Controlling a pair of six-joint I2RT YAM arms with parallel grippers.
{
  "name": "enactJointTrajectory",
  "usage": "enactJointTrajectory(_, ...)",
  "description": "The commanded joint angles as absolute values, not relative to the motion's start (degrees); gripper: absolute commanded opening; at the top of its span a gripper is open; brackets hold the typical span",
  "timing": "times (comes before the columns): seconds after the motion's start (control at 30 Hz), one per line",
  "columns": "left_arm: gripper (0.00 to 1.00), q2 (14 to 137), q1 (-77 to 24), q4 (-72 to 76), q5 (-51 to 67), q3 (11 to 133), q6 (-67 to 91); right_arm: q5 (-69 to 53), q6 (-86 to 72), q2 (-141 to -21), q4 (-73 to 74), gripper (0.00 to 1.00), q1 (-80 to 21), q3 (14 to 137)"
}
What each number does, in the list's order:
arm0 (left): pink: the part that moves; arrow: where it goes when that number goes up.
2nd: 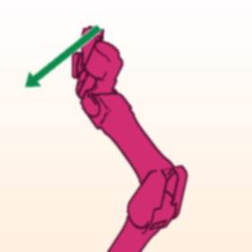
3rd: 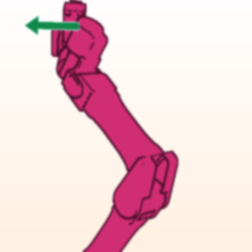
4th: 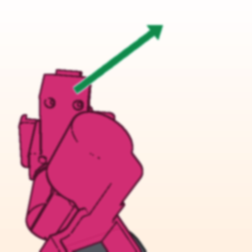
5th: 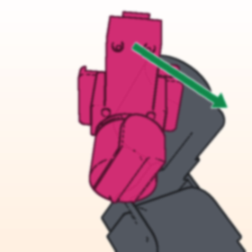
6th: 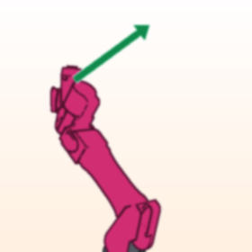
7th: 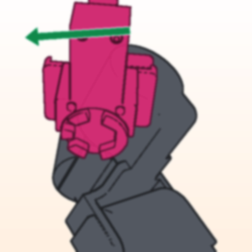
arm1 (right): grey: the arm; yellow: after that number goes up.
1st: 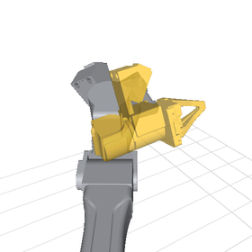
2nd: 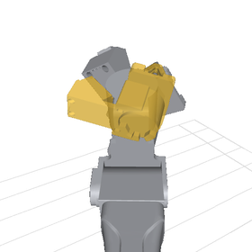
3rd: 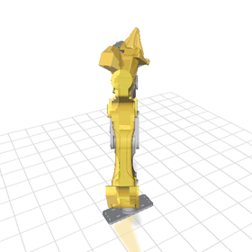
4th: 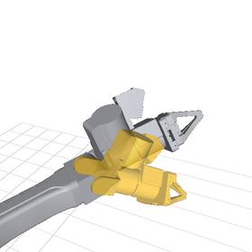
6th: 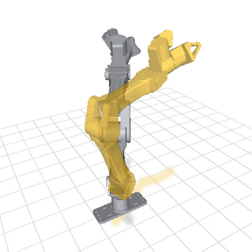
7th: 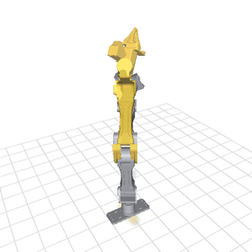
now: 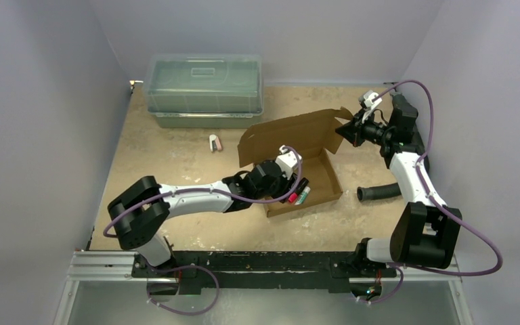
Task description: Fold the paper box
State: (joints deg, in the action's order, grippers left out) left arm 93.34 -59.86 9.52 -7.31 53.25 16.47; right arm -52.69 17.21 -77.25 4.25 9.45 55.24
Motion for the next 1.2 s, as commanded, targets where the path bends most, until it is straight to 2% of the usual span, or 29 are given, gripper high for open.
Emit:
enactJointTrajectory(0.0, 0.46, 85.7, -59.9, 8.4, -7.3, 55.1, 16.4, -54.5, 17.7, -76.6, 5.0, 0.0, 9.8, 56.0)
enactJointTrajectory(0.23, 0.55, 69.2, -59.8, 8.9, -5.8, 45.1, 20.2, -54.5, 17.9, -76.5, 5.2, 0.0, 9.8, 56.0)
enactJointTrajectory(0.37, 0.71, 57.5, -58.8, 5.8, -15.7, 37.2, 26.3, -54.6, 17.9, -76.5, 5.1, 0.0, 9.8, 56.0)
enactJointTrajectory(0.43, 0.76, 52.4, -55.5, 2.9, -18.6, 34.7, 30.3, -54.6, 17.9, -76.4, 5.1, 0.0, 9.8, 55.9)
enactJointTrajectory(0.63, 0.78, 44.6, -42.3, -5.5, -20.8, 32.3, 37.3, -54.9, 17.9, -75.8, 4.9, 0.0, 9.8, 55.8)
enactJointTrajectory(0.77, 0.8, 48.3, -35.8, -6.8, -21.8, 34.2, 37.2, -55.2, 17.8, -75.7, 4.8, 0.0, 9.8, 55.8)
enactJointTrajectory(0.97, 0.79, 67.3, -16.7, -1.2, -4.2, 39.4, 36.2, -55.7, 17.8, -75.5, 4.7, 0.0, 9.8, 55.8)
enactJointTrajectory(1.03, 0.78, 75.4, -14.1, -2.4, -1.8, 45.4, 34.7, -55.9, 17.8, -75.4, 4.7, 0.0, 9.7, 55.8)
enactJointTrajectory(1.17, 0.74, 89.7, -13.8, -9.3, -4.1, 57.5, 30.9, -56.0, 17.8, -75.3, 4.7, 0.0, 9.7, 55.8)
